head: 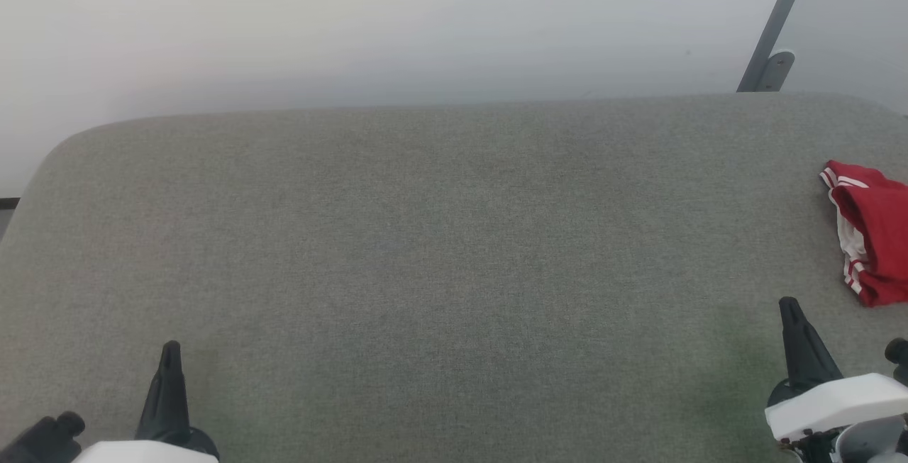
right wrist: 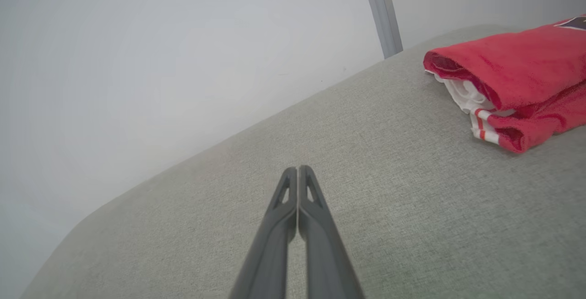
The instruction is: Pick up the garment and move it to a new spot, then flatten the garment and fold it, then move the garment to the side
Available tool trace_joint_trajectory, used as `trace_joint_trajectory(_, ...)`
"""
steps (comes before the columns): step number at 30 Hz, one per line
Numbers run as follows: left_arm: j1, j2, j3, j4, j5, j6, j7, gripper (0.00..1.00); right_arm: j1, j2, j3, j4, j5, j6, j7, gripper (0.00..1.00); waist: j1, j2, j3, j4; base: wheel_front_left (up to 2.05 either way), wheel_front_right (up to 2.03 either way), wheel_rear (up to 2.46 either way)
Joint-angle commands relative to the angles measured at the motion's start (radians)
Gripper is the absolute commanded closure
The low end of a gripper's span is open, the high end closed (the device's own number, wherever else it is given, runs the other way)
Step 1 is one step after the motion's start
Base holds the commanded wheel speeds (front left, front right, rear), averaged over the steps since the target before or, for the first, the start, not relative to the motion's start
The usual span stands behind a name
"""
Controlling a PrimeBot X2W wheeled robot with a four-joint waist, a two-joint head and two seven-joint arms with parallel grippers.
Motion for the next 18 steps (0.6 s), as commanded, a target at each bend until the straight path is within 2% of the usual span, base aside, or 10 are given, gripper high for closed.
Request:
trace_joint_trajectory(1, -0.033, 0.005, -0.001, -0.009, -0.038, -0.001, 0.011, 1.0, -0.029, 0.001, -0.007, -0.02, 0.041, 0.0, 0.01, 1.0, 0.0, -0.0001, 0.0, 0.0, 0.0, 0.0, 0.0)
trace_joint_trajectory(18, -0.075, -0.013, -0.017, 0.013, -0.238, -0.002, 0.074, 1.0, -0.042, 0.038, -0.02, -0.028, 0.254, 0.0, 0.073, 1.0, 0.0, -0.0001, -0.003, 0.0, 0.0, 0.0, 0.0)
